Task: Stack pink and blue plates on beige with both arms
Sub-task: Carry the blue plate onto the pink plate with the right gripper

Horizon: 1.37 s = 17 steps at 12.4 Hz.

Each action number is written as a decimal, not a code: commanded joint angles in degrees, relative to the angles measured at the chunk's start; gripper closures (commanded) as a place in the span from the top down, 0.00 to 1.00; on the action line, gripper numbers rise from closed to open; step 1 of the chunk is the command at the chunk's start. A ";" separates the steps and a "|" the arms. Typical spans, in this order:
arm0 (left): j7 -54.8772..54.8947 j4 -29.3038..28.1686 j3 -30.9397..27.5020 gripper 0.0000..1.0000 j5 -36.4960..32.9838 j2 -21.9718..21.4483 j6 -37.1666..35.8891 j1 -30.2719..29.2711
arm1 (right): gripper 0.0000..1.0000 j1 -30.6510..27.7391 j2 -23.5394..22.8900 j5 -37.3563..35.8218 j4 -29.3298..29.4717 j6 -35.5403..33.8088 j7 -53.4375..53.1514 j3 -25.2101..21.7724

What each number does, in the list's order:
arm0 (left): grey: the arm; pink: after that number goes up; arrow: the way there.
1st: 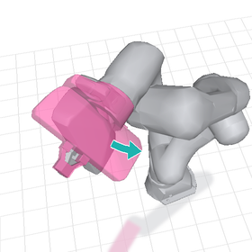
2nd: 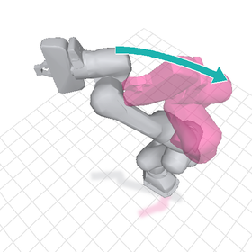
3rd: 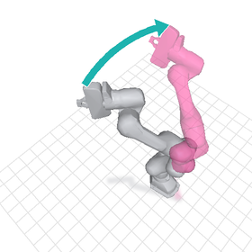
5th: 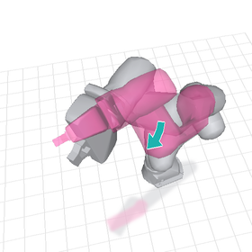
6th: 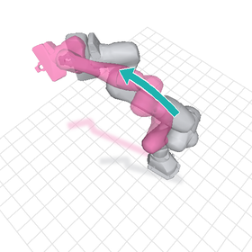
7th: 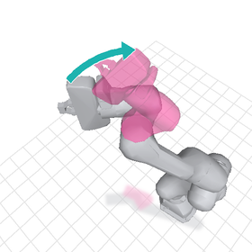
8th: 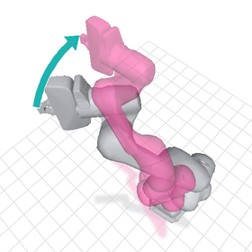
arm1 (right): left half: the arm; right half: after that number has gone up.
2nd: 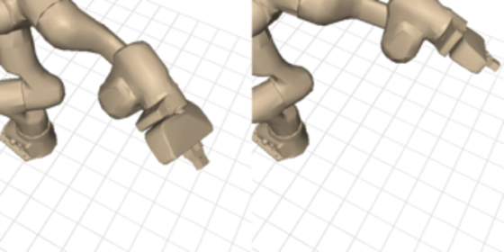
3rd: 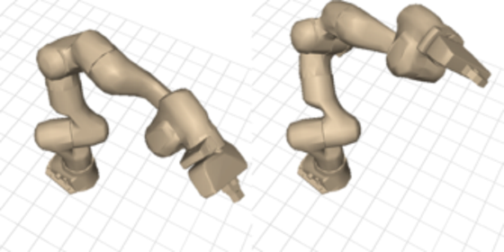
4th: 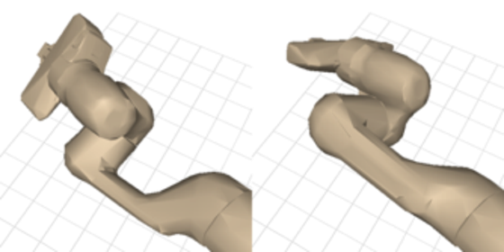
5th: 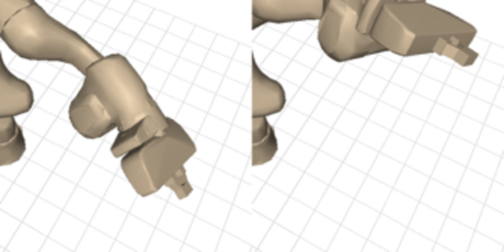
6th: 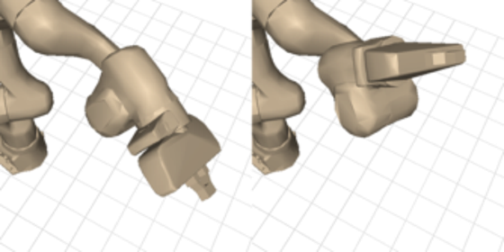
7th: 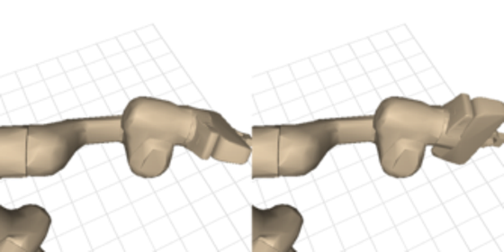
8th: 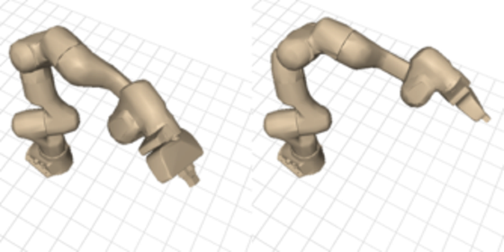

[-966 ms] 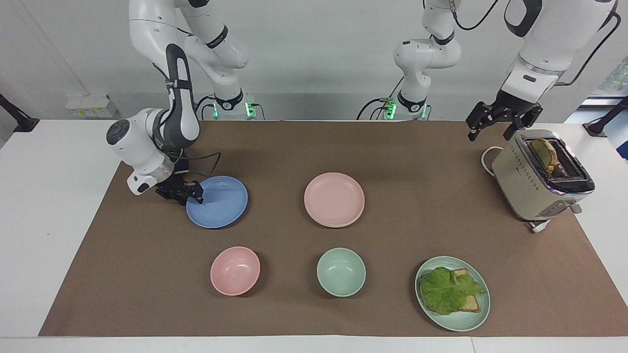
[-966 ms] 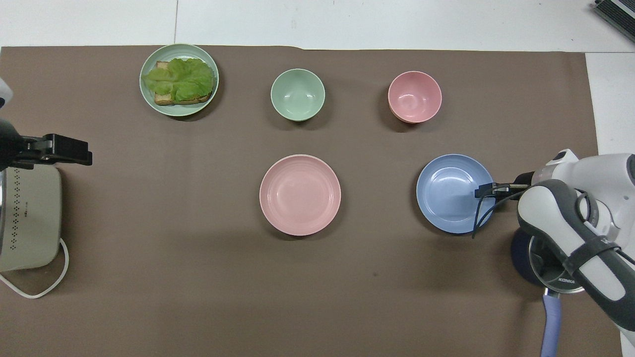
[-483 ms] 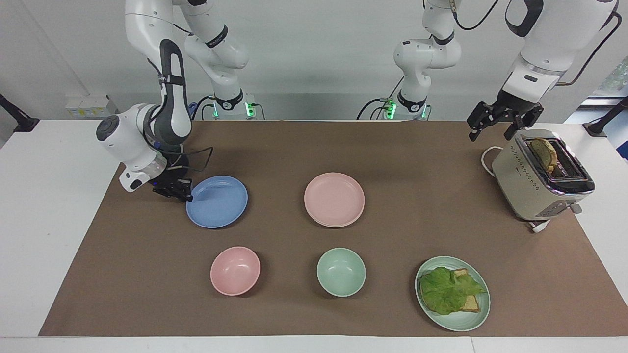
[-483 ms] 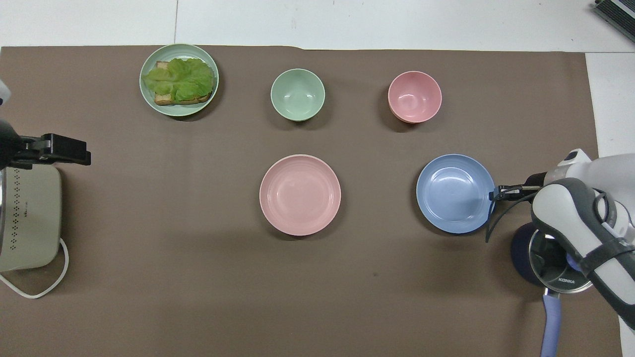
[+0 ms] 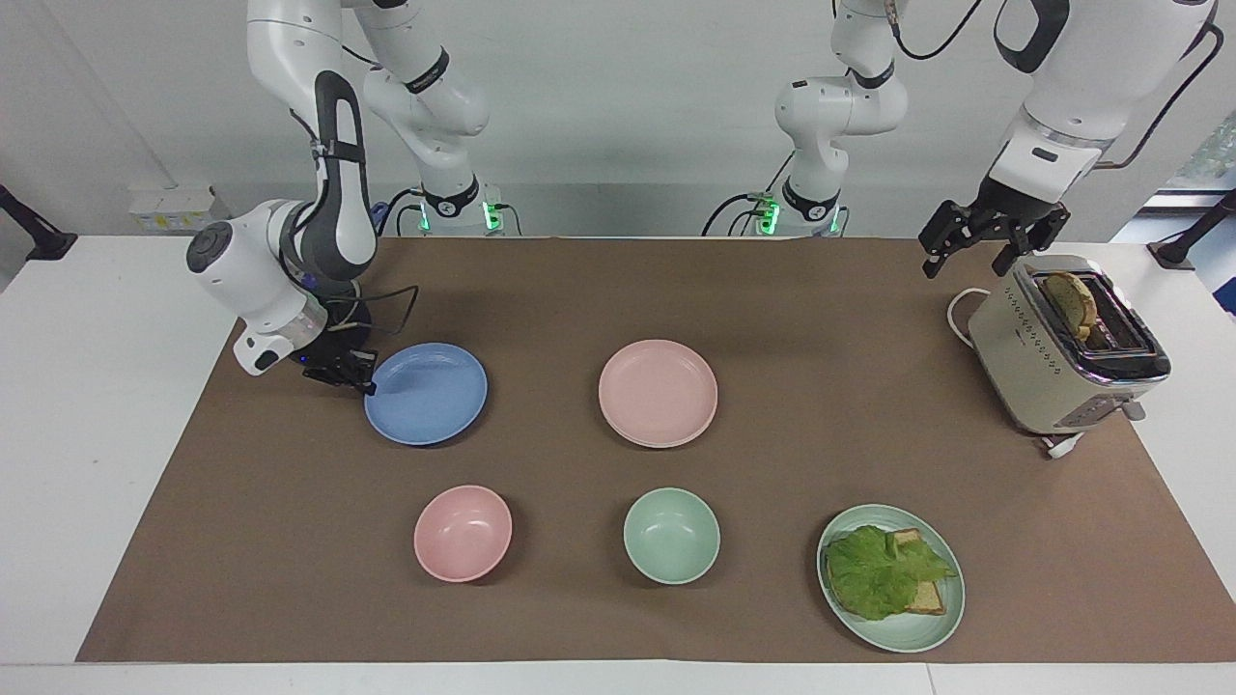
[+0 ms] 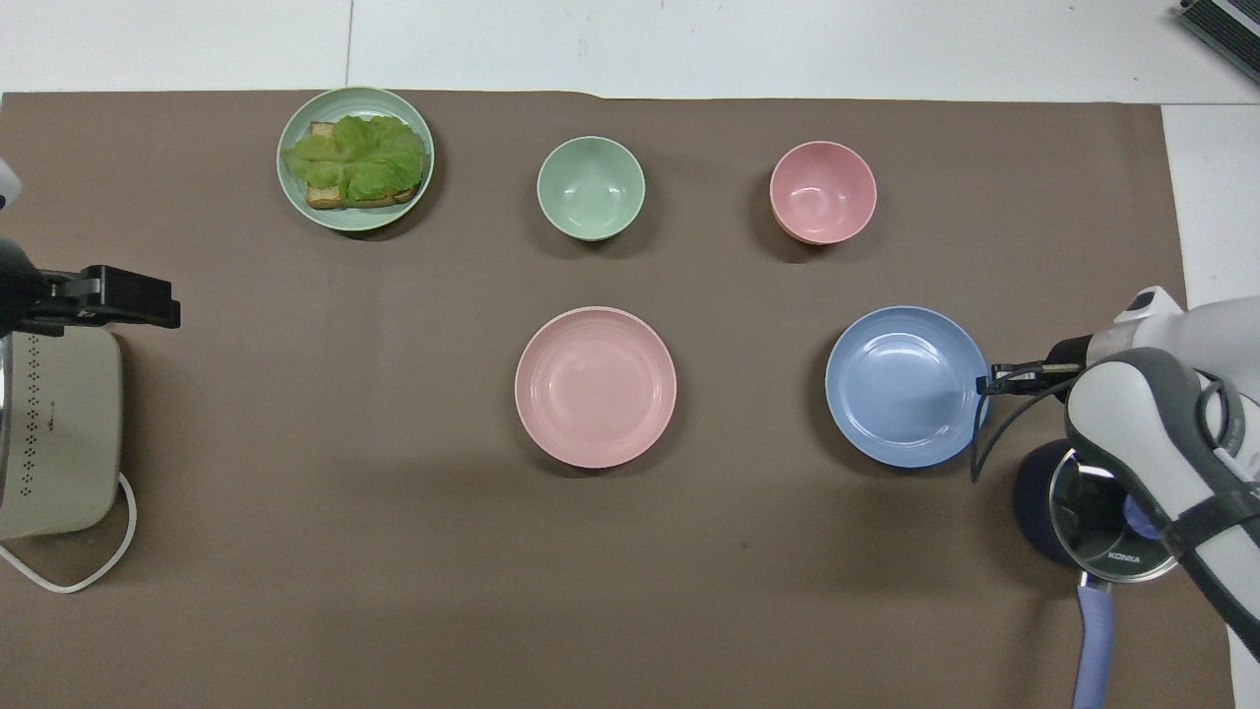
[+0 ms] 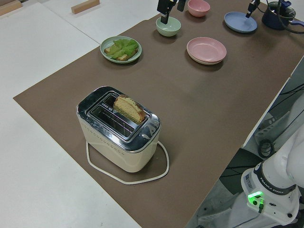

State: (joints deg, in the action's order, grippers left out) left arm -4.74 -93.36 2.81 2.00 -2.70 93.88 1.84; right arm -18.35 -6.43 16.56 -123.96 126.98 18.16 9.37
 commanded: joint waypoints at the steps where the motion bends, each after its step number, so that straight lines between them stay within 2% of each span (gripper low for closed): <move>1: 0.52 -0.07 0.35 1.00 -0.77 -0.37 -0.72 -0.70 | 0.00 4.96 3.52 1.37 2.05 -4.28 -7.93 0.47; 3: 0.52 -0.07 0.35 1.00 -0.77 -0.37 -0.72 -0.70 | 0.00 11.28 3.44 1.28 2.15 -2.98 -16.02 0.47; 5: 0.52 -0.07 0.35 1.00 -0.77 -0.37 -0.72 -0.70 | 0.00 18.14 3.26 0.50 2.15 2.28 -25.15 0.47; 9: 0.52 -0.07 0.35 1.00 -0.77 -0.37 -0.72 -0.70 | 0.00 30.18 -2.44 0.23 6.70 7.05 -41.58 0.47; 13: 0.52 -0.07 0.35 1.00 -0.77 -0.37 -0.72 -0.70 | 0.00 35.39 -6.66 0.67 6.98 11.43 -51.37 0.47; 17: 0.52 -0.07 0.35 1.00 -0.77 -0.37 -0.72 -0.70 | 0.00 36.36 -8.16 0.84 9.25 11.71 -52.52 0.56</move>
State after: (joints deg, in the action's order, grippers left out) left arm -4.74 -93.36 2.81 2.00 -2.70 93.88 1.84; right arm 17.39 -13.81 16.64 -117.13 138.81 -32.63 9.93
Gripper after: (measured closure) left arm 0.000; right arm 0.965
